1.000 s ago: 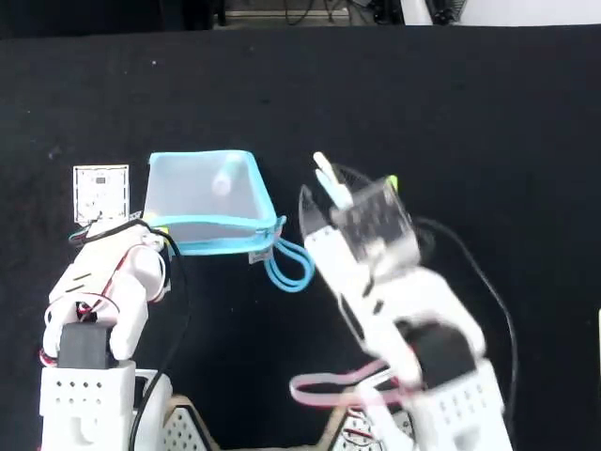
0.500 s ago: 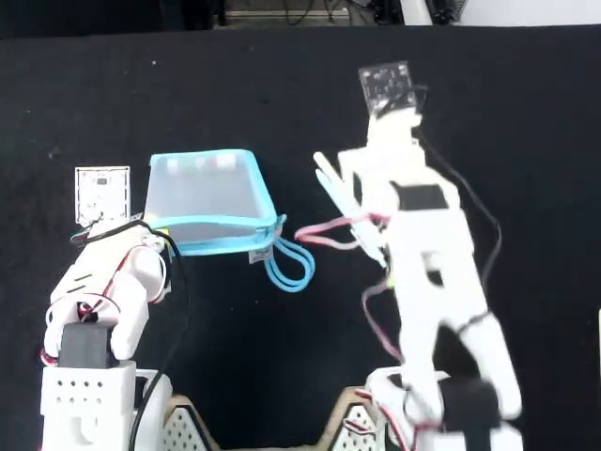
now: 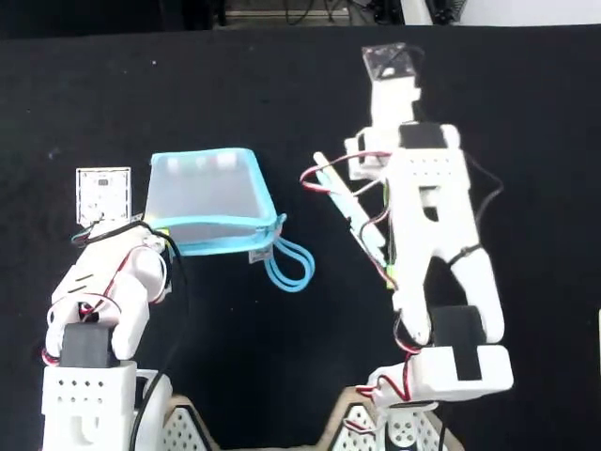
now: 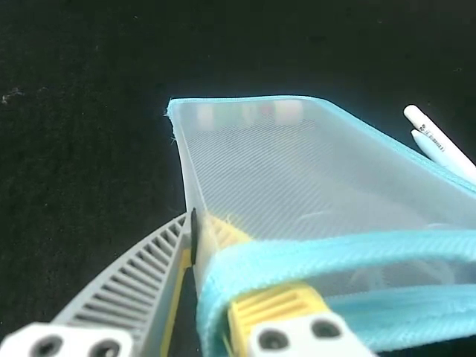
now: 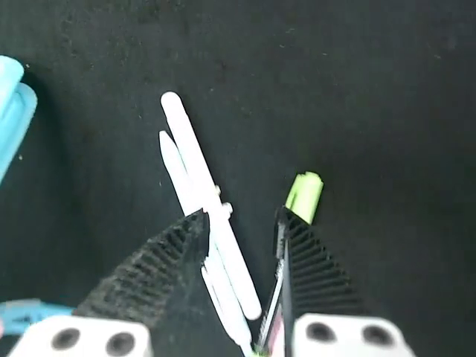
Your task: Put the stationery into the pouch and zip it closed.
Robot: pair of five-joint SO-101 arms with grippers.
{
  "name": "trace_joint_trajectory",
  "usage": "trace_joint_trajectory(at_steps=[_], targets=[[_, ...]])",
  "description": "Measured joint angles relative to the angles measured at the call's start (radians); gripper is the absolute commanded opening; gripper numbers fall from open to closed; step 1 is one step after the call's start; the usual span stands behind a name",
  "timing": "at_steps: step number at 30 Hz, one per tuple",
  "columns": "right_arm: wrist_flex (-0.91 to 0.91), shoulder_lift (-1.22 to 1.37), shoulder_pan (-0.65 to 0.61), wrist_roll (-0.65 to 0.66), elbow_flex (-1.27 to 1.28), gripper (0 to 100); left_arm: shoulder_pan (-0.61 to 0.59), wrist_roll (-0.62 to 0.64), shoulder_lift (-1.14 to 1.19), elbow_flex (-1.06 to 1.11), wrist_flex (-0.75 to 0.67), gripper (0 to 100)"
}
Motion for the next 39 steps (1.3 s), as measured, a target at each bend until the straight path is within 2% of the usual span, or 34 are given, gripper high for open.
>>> trace_joint_trajectory(at_steps=[3,7,15,23,28,35,39], targets=[[0.083,0.014,0.017,0.000,-0.020,14.1,0.000,0.000,0.000,0.000,0.000,3],[0.092,0.025,0.061,0.000,0.023,14.1,0.000,0.000,0.000,0.000,0.000,3],[-0.058,0.026,0.126,-0.002,0.209,13.8,0.000,0.000,-0.003,0.000,0.000,3],[-0.106,0.031,0.207,-0.002,0.218,13.8,0.000,0.000,-0.003,0.000,0.000,3],[-0.107,0.140,0.210,0.000,0.210,14.0,0.000,0.000,-0.003,0.000,0.000,3],[0.173,0.275,0.210,0.000,0.011,14.1,0.000,0.000,-0.003,0.000,0.000,3],[0.219,0.333,0.210,0.009,-0.020,14.1,0.000,0.000,-0.003,0.000,0.000,3]])
